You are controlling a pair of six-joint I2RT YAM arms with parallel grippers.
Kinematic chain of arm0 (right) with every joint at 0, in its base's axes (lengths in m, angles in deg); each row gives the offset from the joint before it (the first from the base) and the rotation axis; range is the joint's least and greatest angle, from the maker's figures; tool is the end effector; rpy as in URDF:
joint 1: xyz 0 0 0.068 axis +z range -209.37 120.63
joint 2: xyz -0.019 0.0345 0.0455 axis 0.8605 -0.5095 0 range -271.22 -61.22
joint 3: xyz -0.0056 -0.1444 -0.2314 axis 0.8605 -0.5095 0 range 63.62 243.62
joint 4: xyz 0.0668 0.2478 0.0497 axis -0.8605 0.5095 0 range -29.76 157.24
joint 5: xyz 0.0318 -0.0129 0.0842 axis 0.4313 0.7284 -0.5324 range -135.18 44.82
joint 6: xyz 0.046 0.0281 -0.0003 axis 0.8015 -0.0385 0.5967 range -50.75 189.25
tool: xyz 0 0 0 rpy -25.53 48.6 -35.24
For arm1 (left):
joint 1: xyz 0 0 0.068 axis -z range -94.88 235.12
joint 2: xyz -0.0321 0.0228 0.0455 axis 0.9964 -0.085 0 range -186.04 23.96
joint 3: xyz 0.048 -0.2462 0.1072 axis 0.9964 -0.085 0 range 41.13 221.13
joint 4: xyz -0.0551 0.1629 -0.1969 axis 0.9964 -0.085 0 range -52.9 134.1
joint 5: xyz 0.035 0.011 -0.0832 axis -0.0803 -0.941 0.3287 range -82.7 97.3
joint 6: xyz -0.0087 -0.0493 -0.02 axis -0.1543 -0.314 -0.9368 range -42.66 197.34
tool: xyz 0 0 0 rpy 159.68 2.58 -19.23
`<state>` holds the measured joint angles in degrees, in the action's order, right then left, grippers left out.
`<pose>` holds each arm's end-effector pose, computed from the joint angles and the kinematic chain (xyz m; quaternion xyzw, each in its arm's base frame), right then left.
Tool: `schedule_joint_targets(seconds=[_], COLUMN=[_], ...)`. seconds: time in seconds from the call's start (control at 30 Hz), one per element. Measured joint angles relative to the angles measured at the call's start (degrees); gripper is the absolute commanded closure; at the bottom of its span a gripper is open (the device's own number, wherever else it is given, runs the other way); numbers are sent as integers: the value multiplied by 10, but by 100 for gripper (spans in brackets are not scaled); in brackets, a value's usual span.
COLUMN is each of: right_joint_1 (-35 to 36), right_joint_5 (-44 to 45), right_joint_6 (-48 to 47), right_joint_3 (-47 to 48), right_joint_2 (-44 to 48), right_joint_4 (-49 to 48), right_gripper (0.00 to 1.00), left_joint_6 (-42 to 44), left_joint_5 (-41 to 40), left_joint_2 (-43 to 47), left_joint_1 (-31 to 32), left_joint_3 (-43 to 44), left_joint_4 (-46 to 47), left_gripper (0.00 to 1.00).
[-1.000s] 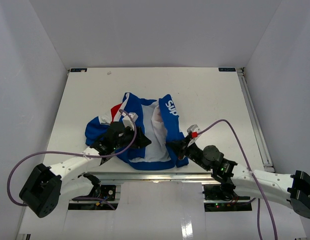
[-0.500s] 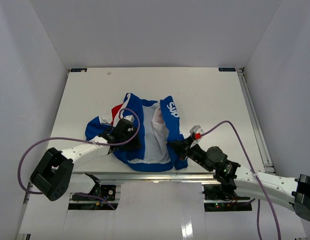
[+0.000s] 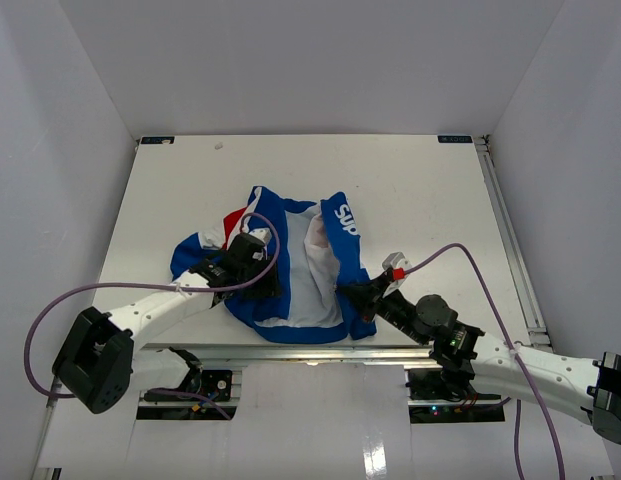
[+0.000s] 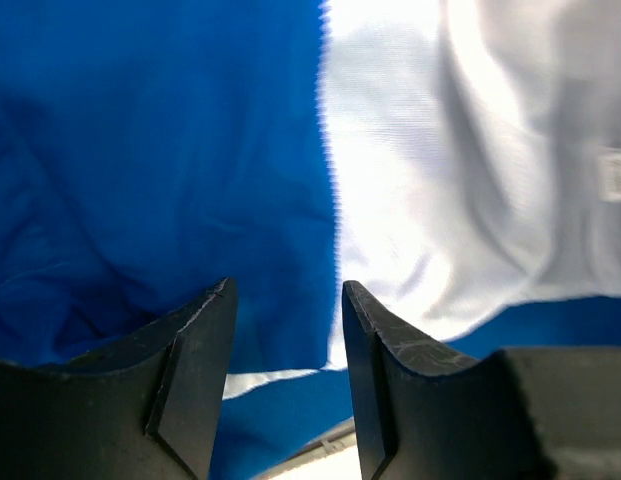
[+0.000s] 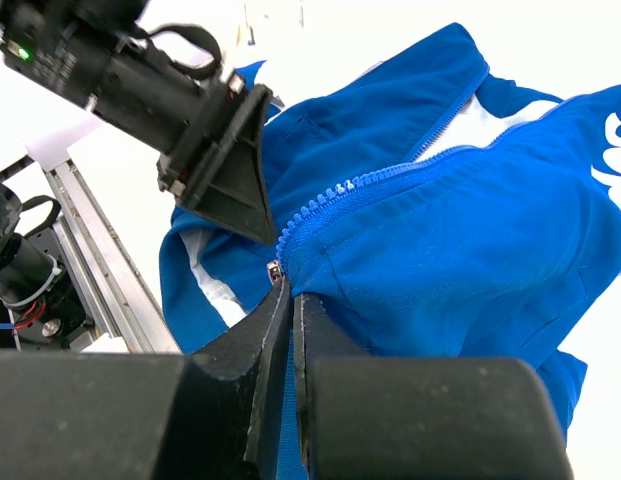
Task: Zip up the jacket
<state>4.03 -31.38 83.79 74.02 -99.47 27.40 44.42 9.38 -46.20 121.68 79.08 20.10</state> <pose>0.0817 0.1441 0.2250 -0.1968 0.6474 0.3972 0.6200 0.1844 -0.1384 0.1910 0.0356 0.9560 -0.1799 0.2289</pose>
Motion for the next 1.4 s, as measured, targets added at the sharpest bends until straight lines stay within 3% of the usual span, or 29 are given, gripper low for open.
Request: schedule_joint_targets(seconds=[0.63, 1.4], right_joint_1=[0, 0], right_joint_5=[6, 16], right_joint_6=[0, 0], right_joint_3=[-1, -16], right_joint_2=[9, 27], right_joint_4=[2, 17], right_gripper=[92, 92], left_joint_6=[27, 27], left_joint_5=[12, -22], left_joint_2=[-47, -130], left_joint_1=[66, 85], left_joint_3=[43, 69], left_joint_4=[-56, -65], left_gripper=[44, 59])
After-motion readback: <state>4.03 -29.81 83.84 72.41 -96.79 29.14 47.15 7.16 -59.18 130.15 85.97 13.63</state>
